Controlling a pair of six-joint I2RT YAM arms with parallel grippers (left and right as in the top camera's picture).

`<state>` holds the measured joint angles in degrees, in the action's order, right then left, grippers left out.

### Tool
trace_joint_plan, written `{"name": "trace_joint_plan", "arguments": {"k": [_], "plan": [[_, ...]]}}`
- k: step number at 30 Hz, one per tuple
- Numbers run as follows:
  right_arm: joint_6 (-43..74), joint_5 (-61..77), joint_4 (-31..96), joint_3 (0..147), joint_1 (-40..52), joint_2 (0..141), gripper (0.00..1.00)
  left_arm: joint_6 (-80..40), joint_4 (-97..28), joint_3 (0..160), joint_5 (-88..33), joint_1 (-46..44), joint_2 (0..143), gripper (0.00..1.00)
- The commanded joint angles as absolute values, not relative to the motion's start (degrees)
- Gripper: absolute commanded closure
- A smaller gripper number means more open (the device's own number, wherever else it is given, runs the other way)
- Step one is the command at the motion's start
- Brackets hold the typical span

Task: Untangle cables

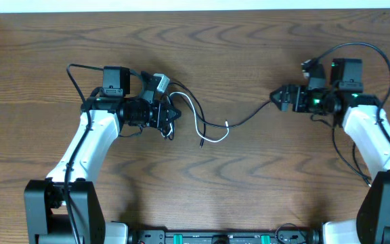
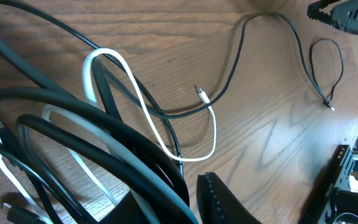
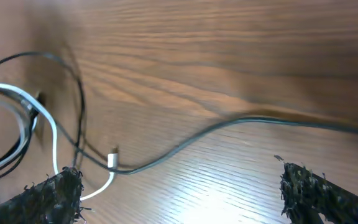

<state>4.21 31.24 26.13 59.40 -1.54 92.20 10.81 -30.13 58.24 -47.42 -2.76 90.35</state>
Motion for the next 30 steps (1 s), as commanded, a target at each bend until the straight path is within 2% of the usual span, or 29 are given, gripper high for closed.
{"name": "trace_joint_plan", "arguments": {"k": [1,4,11,17,22,25,30], "plan": [[2.90,32.49,25.39,59.33,1.48,91.88,0.01,11.75,-30.57,58.33,-45.71,-2.98,90.63,0.53],[2.92,32.51,24.60,59.33,2.74,91.88,0.01,11.03,-31.18,59.16,-45.19,-2.98,90.30,0.47],[6.61,32.56,23.79,59.33,2.96,91.88,0.01,1.78,-30.76,62.85,-32.34,-2.98,88.25,0.46],[8.71,32.40,22.90,59.33,3.09,91.88,0.01,-6.35,-27.29,62.89,-27.03,-2.98,87.99,0.44],[8.73,26.55,22.94,59.33,3.09,91.88,0.01,-8.27,-27.07,62.87,-26.13,-2.98,88.07,0.25],[8.71,24.05,22.94,59.33,3.05,91.88,0.01,-8.27,-27.11,62.87,-26.13,-2.98,88.07,0.09],[8.73,23.46,22.94,59.33,3.05,91.88,0.01,-8.25,-27.05,62.85,-26.09,-2.98,88.09,0.08]]}}
